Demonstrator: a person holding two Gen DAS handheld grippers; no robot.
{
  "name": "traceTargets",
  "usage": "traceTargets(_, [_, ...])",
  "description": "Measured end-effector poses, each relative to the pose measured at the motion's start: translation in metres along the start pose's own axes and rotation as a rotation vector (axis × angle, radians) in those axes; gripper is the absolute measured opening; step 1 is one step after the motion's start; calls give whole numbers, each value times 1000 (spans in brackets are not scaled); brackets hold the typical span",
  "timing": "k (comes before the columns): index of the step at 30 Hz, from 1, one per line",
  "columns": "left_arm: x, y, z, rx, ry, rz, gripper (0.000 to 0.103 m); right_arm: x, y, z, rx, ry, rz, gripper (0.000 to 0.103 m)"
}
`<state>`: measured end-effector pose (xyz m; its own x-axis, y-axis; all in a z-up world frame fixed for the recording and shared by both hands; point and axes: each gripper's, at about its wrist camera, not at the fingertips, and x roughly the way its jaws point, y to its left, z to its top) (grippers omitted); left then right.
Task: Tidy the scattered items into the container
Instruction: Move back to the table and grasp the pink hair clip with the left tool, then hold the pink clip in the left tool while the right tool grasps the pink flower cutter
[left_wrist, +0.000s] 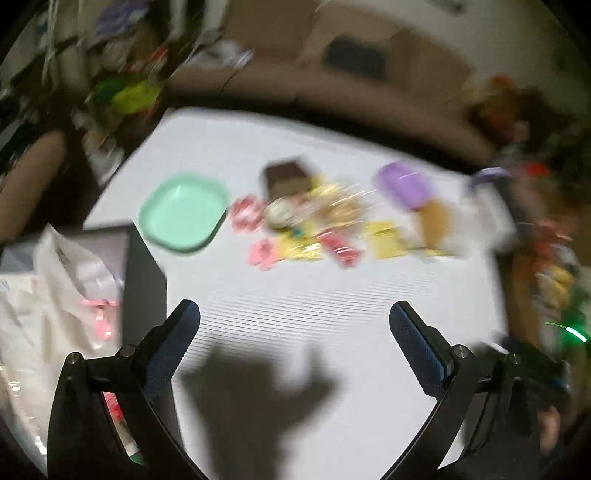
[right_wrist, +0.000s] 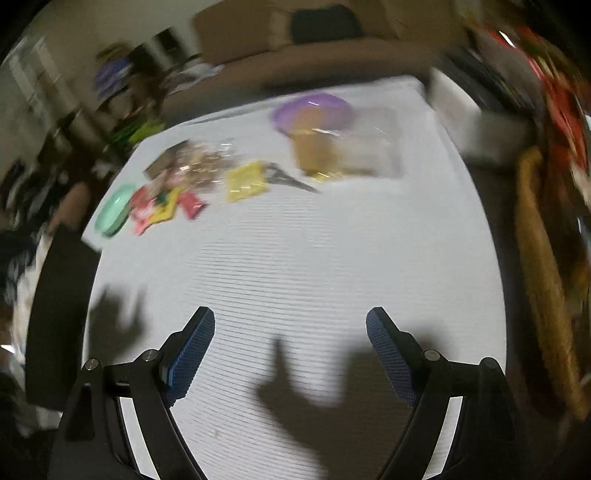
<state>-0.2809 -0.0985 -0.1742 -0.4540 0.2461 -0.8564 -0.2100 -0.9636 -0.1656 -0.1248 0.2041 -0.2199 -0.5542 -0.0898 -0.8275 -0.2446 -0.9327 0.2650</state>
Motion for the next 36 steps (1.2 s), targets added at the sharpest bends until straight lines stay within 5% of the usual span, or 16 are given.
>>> traceTargets(3, [72,18,23,-181,82,34,83,-7,-10,10,-16,6,-53,87])
traceTargets(7, [128,36,34,-263,160,50,59,-19,-23,23,-48,1,-73,87])
traceTargets(11, [138,48,35,-315,82,86,54,-28,-37,33,-49,14,-105,87])
traceTargets(14, [144,47,33,-289,38,56,24,-36,-49,35,-67,14,-145,87])
traceTargets(16, [147,42,31,-274,19,38,19,-38,-55,33,-87,18,-182,87])
traceTargets(17, [147,39,31,-260,20,5,7,-38,-58,32,-97,22,-206,87])
traceTargets(24, [122,24,26,-214,13,-62,4,-35,-72,35,-56,28,-207,87])
traceTargets(31, [27,-8,16,-149,-79,-144,4,-23,-57,37,-69,39,-175,87])
traceTargets(36, [-1,-24,-38,-105,-68,-57,4,-13,-38,38,-95,21,-95,87])
